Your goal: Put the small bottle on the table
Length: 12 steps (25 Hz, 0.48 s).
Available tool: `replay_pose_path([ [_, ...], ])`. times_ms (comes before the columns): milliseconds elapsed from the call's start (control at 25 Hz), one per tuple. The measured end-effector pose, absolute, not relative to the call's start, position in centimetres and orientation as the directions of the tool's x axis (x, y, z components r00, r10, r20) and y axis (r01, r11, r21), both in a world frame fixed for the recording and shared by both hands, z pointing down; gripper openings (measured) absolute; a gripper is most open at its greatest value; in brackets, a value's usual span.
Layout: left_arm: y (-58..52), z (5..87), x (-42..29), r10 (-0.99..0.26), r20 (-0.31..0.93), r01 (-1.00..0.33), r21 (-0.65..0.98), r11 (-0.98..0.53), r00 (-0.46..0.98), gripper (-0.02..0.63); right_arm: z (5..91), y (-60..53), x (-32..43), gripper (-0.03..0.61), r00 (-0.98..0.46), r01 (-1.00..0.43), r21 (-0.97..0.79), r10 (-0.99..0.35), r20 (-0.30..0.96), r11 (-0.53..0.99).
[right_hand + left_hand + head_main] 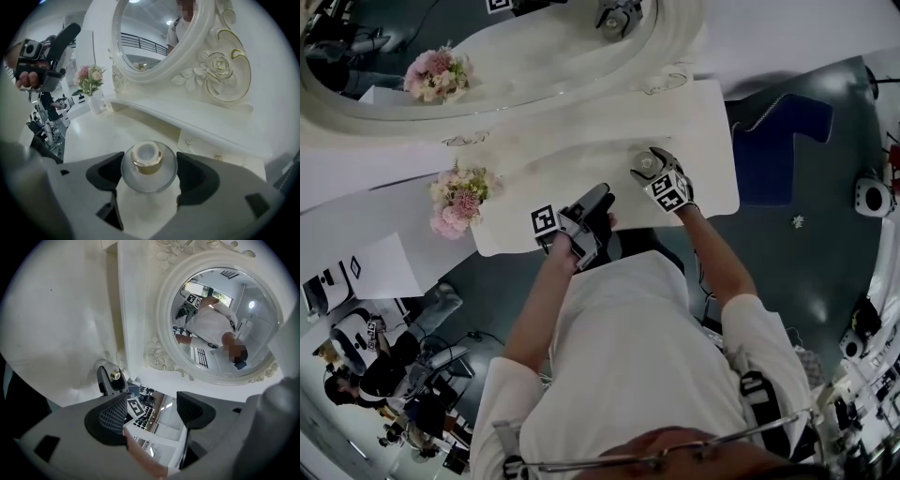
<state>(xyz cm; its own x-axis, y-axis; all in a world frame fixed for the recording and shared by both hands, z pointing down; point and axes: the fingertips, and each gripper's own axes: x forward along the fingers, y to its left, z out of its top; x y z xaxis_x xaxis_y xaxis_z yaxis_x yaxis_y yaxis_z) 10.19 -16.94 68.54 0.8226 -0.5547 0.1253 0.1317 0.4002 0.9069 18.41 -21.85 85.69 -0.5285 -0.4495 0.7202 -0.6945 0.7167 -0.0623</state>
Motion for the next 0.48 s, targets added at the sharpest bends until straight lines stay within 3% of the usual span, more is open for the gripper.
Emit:
replay_pose_path([
  [200,-16.9,68.3,9.5,-0.547,0.112,0.133,0.912,0.387,0.83,0.333,82.3,-21.6,19.0,0.346,-0.52,-0.733,-0.05,-0.511,0.684,0.678],
  [320,-17.0,68.1,8.8,-0.54,0.122,0.095,0.929,0.357,0.833,0.324,79.8,-21.1,20.2,0.302,-0.489,-0.788,-0.046,-0.578,0.653,0.614],
  [480,-17.5,67.1,6.9,-0.517,0.13,0.016,0.963,0.269,0.846,0.272,76.6,-19.9,20.4,0.265,-0.443,-0.844,-0.058,-0.632,0.636,0.534],
])
